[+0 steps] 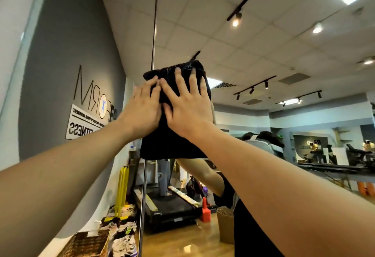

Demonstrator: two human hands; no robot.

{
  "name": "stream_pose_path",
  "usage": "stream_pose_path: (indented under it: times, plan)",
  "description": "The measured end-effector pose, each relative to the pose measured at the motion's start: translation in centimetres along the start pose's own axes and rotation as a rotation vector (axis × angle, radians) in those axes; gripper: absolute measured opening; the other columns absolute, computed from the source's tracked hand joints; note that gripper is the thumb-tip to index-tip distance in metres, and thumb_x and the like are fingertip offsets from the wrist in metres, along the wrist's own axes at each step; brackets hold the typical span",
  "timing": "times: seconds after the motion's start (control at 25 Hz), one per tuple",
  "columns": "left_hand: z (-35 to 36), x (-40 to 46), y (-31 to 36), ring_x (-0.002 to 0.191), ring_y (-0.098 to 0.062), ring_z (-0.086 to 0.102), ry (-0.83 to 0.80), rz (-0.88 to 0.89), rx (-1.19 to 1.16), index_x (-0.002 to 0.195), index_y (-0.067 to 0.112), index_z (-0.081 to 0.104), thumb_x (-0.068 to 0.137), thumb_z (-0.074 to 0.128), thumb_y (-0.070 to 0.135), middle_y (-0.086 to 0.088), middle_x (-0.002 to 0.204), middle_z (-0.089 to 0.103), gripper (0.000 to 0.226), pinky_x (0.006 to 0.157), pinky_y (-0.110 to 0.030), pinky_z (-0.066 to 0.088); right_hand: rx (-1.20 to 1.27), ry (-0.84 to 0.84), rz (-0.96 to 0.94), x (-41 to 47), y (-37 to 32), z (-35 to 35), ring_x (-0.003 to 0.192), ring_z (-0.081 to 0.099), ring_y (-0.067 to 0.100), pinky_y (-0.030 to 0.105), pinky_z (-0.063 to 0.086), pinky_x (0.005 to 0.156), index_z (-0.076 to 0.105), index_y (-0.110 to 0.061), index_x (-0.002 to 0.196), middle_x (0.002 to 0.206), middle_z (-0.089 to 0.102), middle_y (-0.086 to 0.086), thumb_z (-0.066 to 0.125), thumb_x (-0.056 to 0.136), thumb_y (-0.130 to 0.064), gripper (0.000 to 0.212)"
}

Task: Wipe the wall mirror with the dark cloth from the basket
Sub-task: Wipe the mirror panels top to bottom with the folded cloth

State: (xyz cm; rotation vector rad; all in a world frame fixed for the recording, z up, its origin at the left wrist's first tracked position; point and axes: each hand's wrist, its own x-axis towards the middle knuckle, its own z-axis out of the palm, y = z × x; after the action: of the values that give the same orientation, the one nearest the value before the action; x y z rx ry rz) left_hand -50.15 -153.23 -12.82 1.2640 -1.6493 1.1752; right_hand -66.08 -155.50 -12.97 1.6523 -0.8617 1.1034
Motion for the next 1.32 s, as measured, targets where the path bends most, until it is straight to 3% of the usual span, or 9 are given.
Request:
stream_pose_path:
  times: [0.16,0.28,0.64,0.84,1.12,1.32]
  plan:
    - [-0.5,-0.1,0.3,0.148,-0.039,0.026,0.006,-0.010,0.026,0.155,-0.004,0.027,0.102,0.045,0.021,-0.025,0.159,0.025,0.061,0.120,-0.055,0.030,0.013,-0.004,-0.025,0.0,0.4,-0.4,0.155,0.004,0.044,0.060,0.003,0.126,0.013,-0.031,0.164,0.172,0.004,0.013,0.032,0.103,-0.051,0.066]
    - [-0.6,-0.4,1.1,0.146,-0.039,0.030,0.032,-0.044,0.032,0.153,-0.006,0.030,0.099,0.035,0.029,-0.027,0.157,0.029,0.064,0.119,-0.053,0.032,0.018,-0.010,-0.064,-0.2,0.9,-0.7,0.155,0.007,0.042,0.058,0.006,0.126,0.012,-0.032,0.164,0.172,0.003,0.012,0.033,0.103,-0.052,0.067]
    - [2.4,0.3,-0.4,0.128,-0.037,0.044,0.307,-0.015,-0.136,0.143,-0.002,0.047,0.090,0.035,0.028,-0.020,0.148,0.043,0.061,0.102,-0.049,0.048,-0.067,0.103,0.029,0.1,-0.2,0.9,0.152,0.016,0.043,0.059,0.010,0.125,0.022,-0.034,0.162,0.171,0.014,0.009,0.032,0.104,-0.050,0.060]
    - [3.1,0.9,-1.8,0.130,-0.041,0.042,0.297,0.071,-0.178,0.142,-0.003,0.044,0.090,0.035,0.028,-0.020,0.152,0.037,0.061,0.098,-0.053,0.050,-0.143,0.070,0.094,0.2,-1.0,1.0,0.153,0.013,0.044,0.059,0.011,0.125,0.021,-0.036,0.162,0.171,0.014,0.009,0.033,0.102,-0.054,0.064]
    - [2.3,-0.1,-1.0,0.133,-0.043,0.038,0.238,0.046,-0.179,0.142,-0.004,0.043,0.090,0.049,0.018,-0.020,0.152,0.034,0.057,0.094,-0.058,0.053,-0.142,0.030,0.123,-0.8,-1.6,0.5,0.154,0.008,0.045,0.060,0.016,0.124,0.022,-0.038,0.161,0.171,0.014,0.008,0.036,0.100,-0.054,0.064]
    - [3.0,-0.8,-0.5,0.137,-0.045,0.033,0.284,0.018,-0.242,0.142,-0.007,0.041,0.090,0.051,0.012,-0.023,0.153,0.032,0.056,0.103,-0.056,0.049,-0.130,0.040,0.097,-1.4,-1.5,0.6,0.154,0.009,0.044,0.060,0.017,0.123,0.024,-0.037,0.161,0.171,0.017,0.009,0.036,0.101,-0.052,0.063]
